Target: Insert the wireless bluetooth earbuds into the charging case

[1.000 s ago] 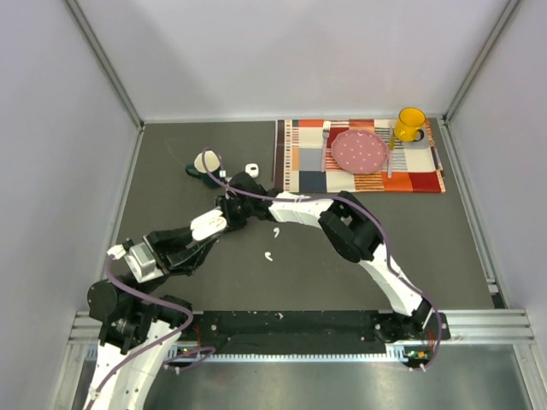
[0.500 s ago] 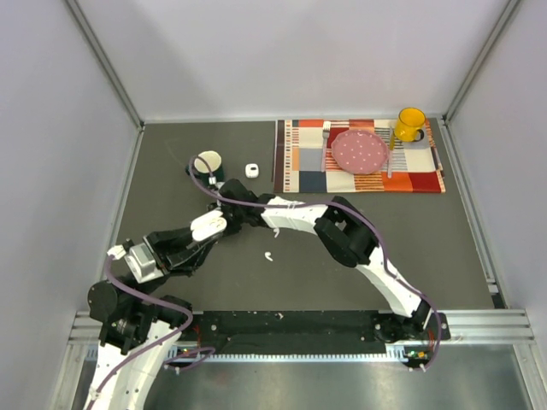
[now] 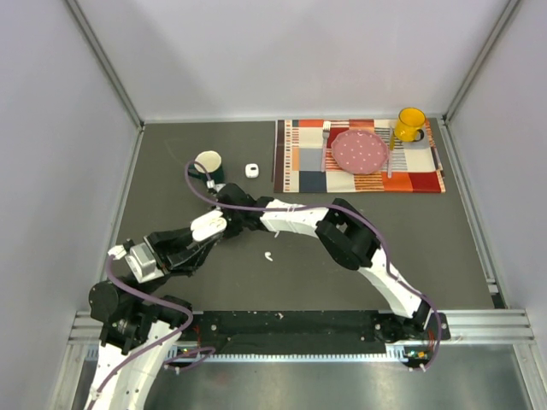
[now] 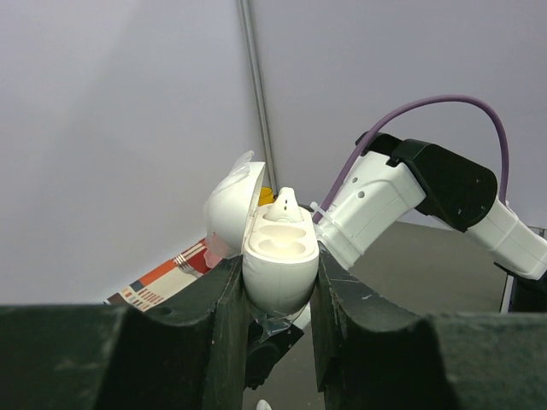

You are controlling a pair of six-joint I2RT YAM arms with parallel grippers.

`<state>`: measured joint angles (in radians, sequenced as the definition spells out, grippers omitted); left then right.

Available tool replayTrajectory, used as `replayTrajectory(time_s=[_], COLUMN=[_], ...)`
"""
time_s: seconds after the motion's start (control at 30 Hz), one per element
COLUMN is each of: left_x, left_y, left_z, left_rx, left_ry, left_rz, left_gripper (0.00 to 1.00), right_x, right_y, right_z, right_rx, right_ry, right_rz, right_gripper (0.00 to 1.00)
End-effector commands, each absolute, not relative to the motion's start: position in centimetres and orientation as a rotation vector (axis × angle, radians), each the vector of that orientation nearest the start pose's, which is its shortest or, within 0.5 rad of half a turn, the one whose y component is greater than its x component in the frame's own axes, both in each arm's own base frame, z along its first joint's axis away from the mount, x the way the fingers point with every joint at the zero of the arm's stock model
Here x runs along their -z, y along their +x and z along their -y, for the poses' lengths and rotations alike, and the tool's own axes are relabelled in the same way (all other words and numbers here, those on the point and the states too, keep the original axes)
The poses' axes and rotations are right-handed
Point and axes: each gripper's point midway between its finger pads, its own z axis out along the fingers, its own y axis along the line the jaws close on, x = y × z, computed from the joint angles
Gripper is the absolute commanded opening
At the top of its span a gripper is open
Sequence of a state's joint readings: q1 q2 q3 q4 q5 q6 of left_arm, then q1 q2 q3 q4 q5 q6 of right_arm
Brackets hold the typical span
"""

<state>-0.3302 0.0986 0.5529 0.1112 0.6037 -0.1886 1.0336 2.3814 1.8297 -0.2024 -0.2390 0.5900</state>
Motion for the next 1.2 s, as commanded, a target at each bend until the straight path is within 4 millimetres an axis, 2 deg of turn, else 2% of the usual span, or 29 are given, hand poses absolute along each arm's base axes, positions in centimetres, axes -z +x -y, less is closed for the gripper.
replayTrajectory(time_s=[0.0,0.33,0.53,0.67,0.83,1.0,1.07,1.13,1.17], left_x=[-38.9,-38.9,-39.0,-38.9,-39.0,-39.1,-39.2,-39.1,-39.2], left_y=[10.8,10.9,10.9,11.1,11.1,11.0,11.0,10.9,11.0], left_z=[14.7,14.6,14.4,14.4,14.3,14.1,14.0,14.0,14.0], left_rx=[0.764,0.761,0.755,0.751,0.749,0.742,0.736,0.734,0.733], left_ry=[0.608,0.601,0.593,0.582,0.580,0.572,0.570,0.569,0.568], left_rz=[-0.921,-0.925,-0.924,-0.931,-0.928,-0.927,-0.924,-0.925,-0.925], left_gripper=[0.00,0.00,0.00,0.00,0.00,0.00,0.00,0.00,0.00], right_x=[-0.3,0.0,0.2,-0.1,-0.3,-2.1,-2.6,-5.0,-4.4], right_y=[24.3,23.1,23.2,23.3,23.1,23.9,24.3,25.5,25.4], right_z=[-51.5,-52.7,-53.1,-53.5,-54.0,-53.8,-53.1,-52.5,-51.5], right_rx=[-0.812,-0.843,-0.847,-0.864,-0.891,-0.872,-0.857,-0.866,-0.855], right_ry=[-0.740,-0.779,-0.782,-0.788,-0.786,-0.748,-0.723,-0.662,-0.632], right_rz=[-2.565,-2.562,-2.561,-2.552,-2.552,-2.517,-2.510,-2.472,-2.495], right_gripper=[0.27,0.28,0.27,0.18,0.12,0.08,0.08,0.08,0.08])
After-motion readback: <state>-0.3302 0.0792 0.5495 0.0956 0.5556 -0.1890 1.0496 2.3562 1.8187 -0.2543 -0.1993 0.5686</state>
